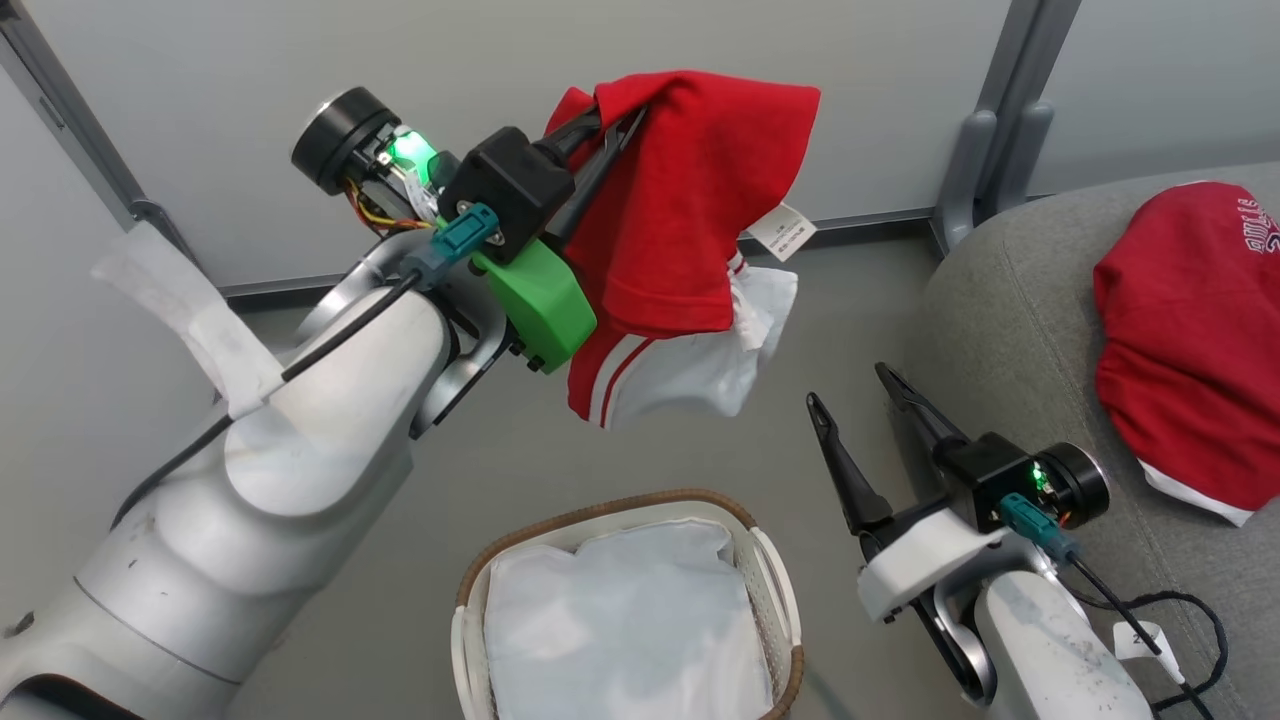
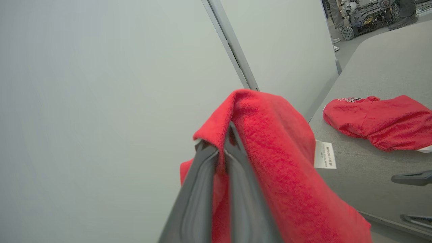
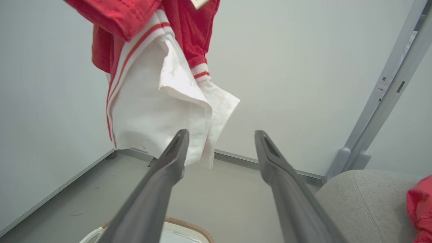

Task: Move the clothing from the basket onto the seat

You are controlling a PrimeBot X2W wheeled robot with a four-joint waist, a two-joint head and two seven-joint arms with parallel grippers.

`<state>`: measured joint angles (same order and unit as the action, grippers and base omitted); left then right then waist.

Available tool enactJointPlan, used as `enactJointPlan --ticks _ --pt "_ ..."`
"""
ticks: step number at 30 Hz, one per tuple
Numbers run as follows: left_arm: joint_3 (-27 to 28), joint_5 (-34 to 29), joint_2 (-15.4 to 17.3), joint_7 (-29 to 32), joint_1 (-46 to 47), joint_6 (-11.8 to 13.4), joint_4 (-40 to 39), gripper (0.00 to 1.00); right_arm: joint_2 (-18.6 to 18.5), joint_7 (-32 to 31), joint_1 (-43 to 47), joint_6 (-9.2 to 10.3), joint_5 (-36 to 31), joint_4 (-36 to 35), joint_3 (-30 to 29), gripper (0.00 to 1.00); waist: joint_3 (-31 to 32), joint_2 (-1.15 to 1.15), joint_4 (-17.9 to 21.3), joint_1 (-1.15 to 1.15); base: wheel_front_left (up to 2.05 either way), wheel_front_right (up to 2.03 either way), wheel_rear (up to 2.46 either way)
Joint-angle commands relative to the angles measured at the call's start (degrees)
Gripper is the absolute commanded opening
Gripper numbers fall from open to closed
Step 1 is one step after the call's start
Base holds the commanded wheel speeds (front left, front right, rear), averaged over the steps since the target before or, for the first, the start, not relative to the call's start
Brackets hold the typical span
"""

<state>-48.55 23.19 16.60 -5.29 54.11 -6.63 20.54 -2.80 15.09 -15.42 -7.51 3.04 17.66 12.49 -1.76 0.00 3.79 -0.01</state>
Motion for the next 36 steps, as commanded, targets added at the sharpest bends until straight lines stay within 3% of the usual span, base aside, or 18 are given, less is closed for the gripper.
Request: enactJointPlan --ticks 1,12,22,23,24,25,26,33,35,36 --pt "0.2 0.5 0.7 0.7 1.4 -0.2 -1.1 0.00 -0.2 0.1 -1.3 0.04 -0.4 0.1 0.7 1.00 0.4 0.00 -0.6 0.01 0.00 0.00 0.00" --pt "-0.2 2.0 1.3 3.9 3.1 -0.3 -8.8 0.00 -0.2 0.1 -9.6 0.04 -0.8 0.5 6.8 1.00 1.1 0.00 -2.6 0.01 0.00 0.00 0.00" --pt "-1.5 3.6 0.1 4.5 0.9 0.0 -12.2 0.00 -0.2 0.1 -18.2 0.04 1.8 8.9 14.3 1.00 1.4 0.00 -4.3 0.01 0.00 0.00 0.00" --pt "-1.6 3.9 0.1 4.5 0.6 0.1 -12.1 0.00 -0.2 0.1 -18.9 0.04 2.6 9.5 15.2 0.47 1.4 0.00 -4.4 0.01 0.00 0.00 0.00" --pt "-1.5 4.0 0.2 4.4 0.3 0.1 -12.0 0.00 -0.2 0.1 -19.4 0.05 3.1 9.7 15.8 0.35 1.4 0.00 -4.5 0.01 0.00 0.00 0.00" --pt "-1.5 4.2 0.4 4.3 -0.1 0.3 -11.8 0.00 -0.2 0.1 -19.6 0.04 3.6 9.8 16.4 0.11 1.4 0.00 -4.5 0.01 0.00 0.00 0.00" --pt "-1.4 4.5 0.6 4.2 -0.5 0.3 -11.6 0.00 -0.2 0.1 -19.6 0.04 3.9 9.9 16.8 0.00 1.4 0.00 -4.5 0.01 0.00 0.00 0.00" --pt "0.7 8.0 2.1 1.6 -5.3 1.6 -8.9 0.00 -0.2 0.1 -18.2 0.04 4.1 8.1 16.4 0.00 0.9 0.00 -3.9 0.01 0.00 0.00 0.00" --pt "1.4 8.9 2.6 0.2 -6.9 1.9 -7.7 0.39 -0.2 0.1 -17.6 0.04 3.6 7.3 15.4 0.00 0.7 0.00 -3.5 0.01 0.00 0.00 0.00" --pt "1.7 9.4 2.9 -0.7 -8.0 2.2 -7.0 0.71 -0.2 0.1 -17.2 0.04 3.3 6.7 14.7 0.00 0.7 0.00 -3.3 0.01 0.00 0.00 0.00"
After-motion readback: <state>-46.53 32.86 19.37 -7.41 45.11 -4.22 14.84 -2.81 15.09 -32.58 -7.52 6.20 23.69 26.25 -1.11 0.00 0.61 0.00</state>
